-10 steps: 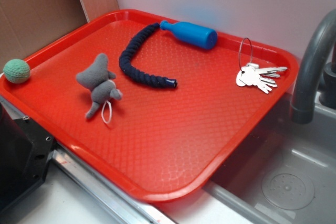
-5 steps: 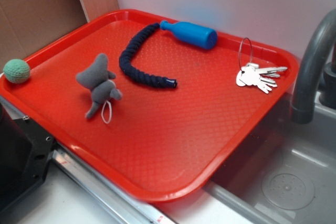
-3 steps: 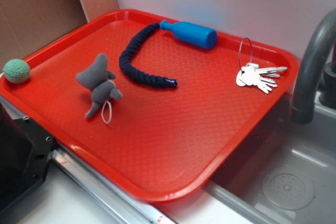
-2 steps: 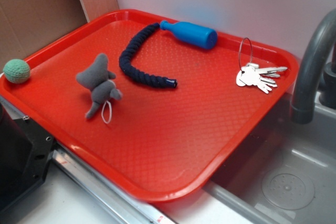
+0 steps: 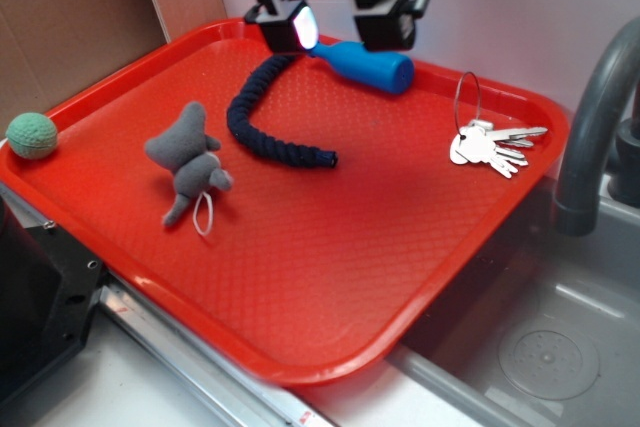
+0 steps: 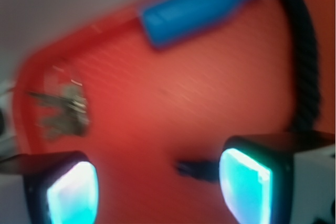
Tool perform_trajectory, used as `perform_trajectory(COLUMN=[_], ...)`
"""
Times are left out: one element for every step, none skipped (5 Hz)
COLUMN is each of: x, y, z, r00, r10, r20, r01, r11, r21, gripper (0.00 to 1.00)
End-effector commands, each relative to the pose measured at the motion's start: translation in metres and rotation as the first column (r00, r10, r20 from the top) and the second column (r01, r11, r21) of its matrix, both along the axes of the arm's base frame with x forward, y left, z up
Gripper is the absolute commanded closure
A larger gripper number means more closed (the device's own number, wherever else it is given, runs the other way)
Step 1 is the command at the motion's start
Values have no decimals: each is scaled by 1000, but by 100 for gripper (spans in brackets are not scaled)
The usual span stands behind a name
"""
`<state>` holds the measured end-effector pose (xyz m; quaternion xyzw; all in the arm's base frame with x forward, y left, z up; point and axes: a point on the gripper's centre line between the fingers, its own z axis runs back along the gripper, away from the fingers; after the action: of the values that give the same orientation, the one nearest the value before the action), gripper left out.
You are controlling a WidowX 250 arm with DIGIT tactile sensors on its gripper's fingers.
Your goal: Grab the silver keys.
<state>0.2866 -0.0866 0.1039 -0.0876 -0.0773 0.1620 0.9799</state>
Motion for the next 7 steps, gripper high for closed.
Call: perform_trajectory(x=[23, 30, 34, 40, 54, 64, 69], y=[-51, -55, -55, -43, -34, -35, -37], z=[-11, -20, -26, -32, -42, -54, -58], r00=[996, 983, 981, 975, 978, 977, 979], r10=[-60, -97, -90, -62, -57, -74, -82], r20=[72, 158, 169, 214, 202, 201, 186], r01=[58, 86, 76, 46, 49, 66, 72], r11=[998, 993, 993, 996, 998, 997, 996], r21=[21, 77, 85, 80, 44, 44, 58], gripper=[0, 0, 0, 0, 0, 100, 100])
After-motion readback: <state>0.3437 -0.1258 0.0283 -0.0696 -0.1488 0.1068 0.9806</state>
